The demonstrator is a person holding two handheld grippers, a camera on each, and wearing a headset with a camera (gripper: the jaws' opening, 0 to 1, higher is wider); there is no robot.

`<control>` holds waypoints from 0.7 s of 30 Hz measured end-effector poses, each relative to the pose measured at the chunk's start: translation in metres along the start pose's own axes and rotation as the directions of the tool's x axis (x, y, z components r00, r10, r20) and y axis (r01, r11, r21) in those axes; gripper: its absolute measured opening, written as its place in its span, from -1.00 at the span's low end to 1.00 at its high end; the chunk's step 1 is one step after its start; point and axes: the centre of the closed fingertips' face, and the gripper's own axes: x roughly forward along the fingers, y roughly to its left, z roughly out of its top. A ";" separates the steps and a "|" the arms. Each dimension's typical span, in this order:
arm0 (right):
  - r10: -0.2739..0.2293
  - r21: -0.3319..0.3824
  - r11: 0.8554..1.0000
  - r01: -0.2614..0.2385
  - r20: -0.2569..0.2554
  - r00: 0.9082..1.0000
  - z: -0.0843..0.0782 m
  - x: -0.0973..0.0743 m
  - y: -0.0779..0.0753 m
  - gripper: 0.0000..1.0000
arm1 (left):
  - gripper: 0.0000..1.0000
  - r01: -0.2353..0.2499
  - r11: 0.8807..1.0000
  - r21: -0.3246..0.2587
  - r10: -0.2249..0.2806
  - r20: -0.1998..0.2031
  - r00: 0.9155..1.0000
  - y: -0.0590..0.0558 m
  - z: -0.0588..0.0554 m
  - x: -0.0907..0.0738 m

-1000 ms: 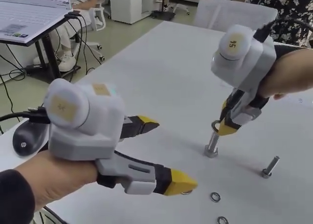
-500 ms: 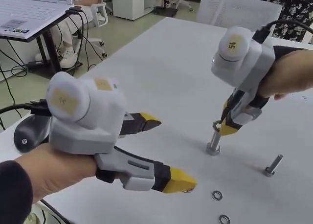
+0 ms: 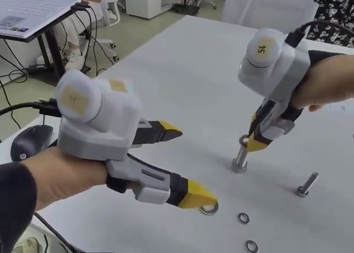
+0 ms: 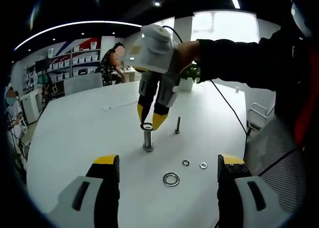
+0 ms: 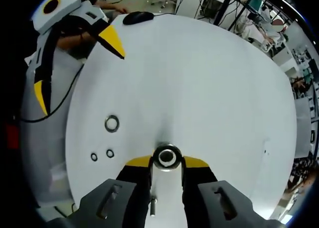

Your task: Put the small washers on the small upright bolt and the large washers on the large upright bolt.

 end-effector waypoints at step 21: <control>0.016 -0.001 1.000 -0.016 -0.012 1.000 0.000 0.007 0.001 -0.53 | 0.63 0.021 1.000 -0.014 -0.020 0.022 1.000 0.005 -0.004 0.002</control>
